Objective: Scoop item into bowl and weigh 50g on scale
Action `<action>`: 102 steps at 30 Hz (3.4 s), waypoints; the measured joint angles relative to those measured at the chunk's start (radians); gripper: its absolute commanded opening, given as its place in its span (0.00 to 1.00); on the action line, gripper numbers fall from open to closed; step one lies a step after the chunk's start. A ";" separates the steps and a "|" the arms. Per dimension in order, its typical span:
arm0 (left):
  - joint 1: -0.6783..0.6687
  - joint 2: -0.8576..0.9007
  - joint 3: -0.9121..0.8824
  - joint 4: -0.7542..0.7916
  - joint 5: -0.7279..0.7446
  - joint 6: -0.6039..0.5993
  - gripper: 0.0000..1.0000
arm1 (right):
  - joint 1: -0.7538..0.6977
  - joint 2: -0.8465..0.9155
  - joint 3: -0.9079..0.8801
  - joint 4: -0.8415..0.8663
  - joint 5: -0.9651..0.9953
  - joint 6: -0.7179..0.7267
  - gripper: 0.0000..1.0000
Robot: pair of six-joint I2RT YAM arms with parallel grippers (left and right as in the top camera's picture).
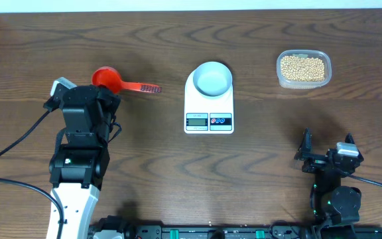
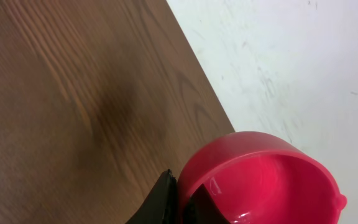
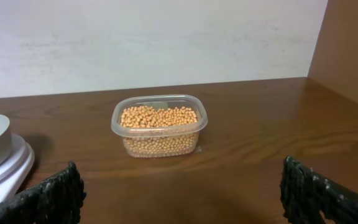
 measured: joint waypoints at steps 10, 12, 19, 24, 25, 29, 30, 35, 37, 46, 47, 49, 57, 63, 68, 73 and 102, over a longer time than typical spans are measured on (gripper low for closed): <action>0.000 0.000 0.000 -0.018 -0.079 0.004 0.07 | 0.000 0.000 0.000 0.000 0.000 0.000 0.99; 0.000 0.000 0.000 -0.019 -0.086 0.005 0.07 | 0.000 0.000 0.000 0.000 0.000 0.000 0.99; 0.000 0.000 0.000 -0.025 -0.099 0.005 0.07 | 0.000 0.000 0.000 0.000 0.000 0.000 0.99; 0.000 0.000 0.000 -0.057 -0.100 0.005 0.07 | 0.000 0.000 0.000 0.000 0.000 0.000 0.99; 0.000 0.000 0.000 -0.066 -0.100 0.005 0.07 | 0.000 0.000 0.000 0.000 0.000 0.000 0.99; -0.008 0.000 0.000 -0.089 -0.099 0.004 0.07 | 0.000 0.000 0.000 0.000 0.000 0.000 0.99; -0.013 0.000 0.000 -0.090 -0.099 0.004 0.07 | 0.000 0.000 0.000 0.000 0.000 0.000 0.99; -0.050 0.000 0.000 -0.085 -0.099 0.004 0.07 | 0.000 0.000 0.000 0.000 0.000 0.000 0.99; -0.053 0.000 0.000 -0.082 -0.099 0.003 0.07 | 0.000 0.000 0.000 0.000 0.000 0.000 0.99; -0.082 0.000 0.001 -0.071 -0.102 0.003 0.07 | 0.000 0.000 0.000 0.000 0.000 0.000 0.99; -0.098 0.000 0.004 -0.074 -0.102 0.003 0.07 | 0.000 0.000 0.000 0.000 0.000 0.000 0.99; -0.127 0.002 0.013 -0.076 -0.102 0.003 0.07 | 0.000 0.000 0.000 0.000 0.000 0.000 0.99; -0.191 0.003 0.044 -0.185 -0.102 -0.021 0.07 | 0.000 0.000 0.000 0.000 0.000 0.000 0.99; -0.216 0.004 0.044 -0.275 -0.092 -0.091 0.07 | 0.000 0.000 0.000 0.000 0.000 0.000 0.99; -0.266 0.004 0.044 -0.349 -0.069 -0.152 0.07 | 0.000 0.000 0.000 0.000 0.000 0.000 0.99; -0.306 0.004 0.044 -0.396 -0.064 -0.196 0.07 | 0.000 0.000 0.000 0.000 0.000 0.000 0.99; -0.322 0.127 0.099 -0.273 -0.045 -0.245 0.07 | 0.000 0.000 0.000 0.000 0.000 0.000 0.99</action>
